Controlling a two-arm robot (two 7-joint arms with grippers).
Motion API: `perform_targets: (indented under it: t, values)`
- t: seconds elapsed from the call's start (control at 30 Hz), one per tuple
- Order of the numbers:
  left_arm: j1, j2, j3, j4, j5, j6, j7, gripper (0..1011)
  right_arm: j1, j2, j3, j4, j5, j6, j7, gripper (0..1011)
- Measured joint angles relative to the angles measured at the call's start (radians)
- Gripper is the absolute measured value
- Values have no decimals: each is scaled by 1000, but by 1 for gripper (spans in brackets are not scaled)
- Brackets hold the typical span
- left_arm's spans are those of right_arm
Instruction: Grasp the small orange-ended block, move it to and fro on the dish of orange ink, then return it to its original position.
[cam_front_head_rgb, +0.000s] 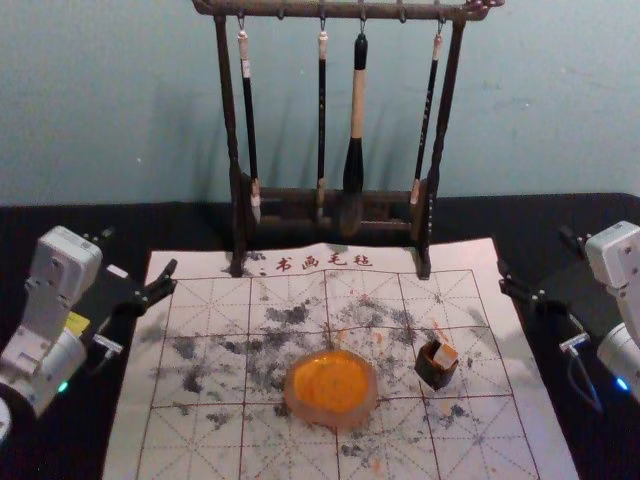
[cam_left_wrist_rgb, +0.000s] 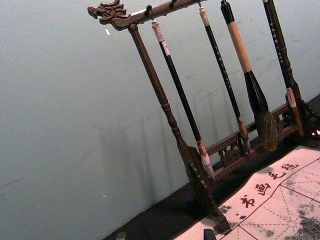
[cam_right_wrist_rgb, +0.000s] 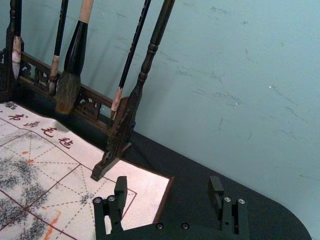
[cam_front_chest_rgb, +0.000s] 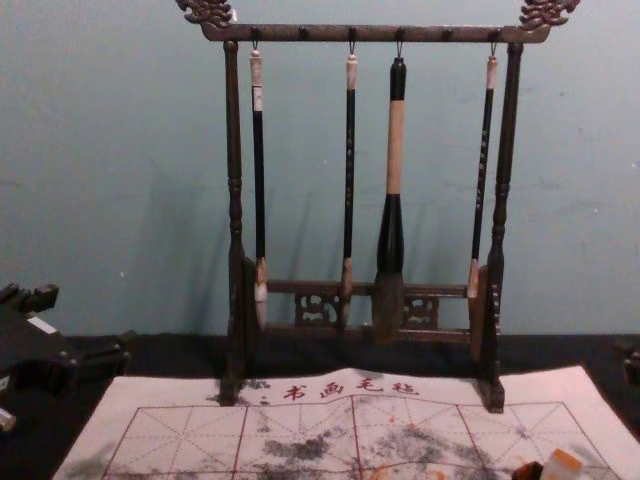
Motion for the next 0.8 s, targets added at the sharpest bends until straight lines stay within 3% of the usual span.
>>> perform_targets:
  t: [0.8]
  values:
    - [0, 0, 0, 0, 0, 0, 0, 1001, 1, 0, 0, 0, -1, -3, -2, 1000]
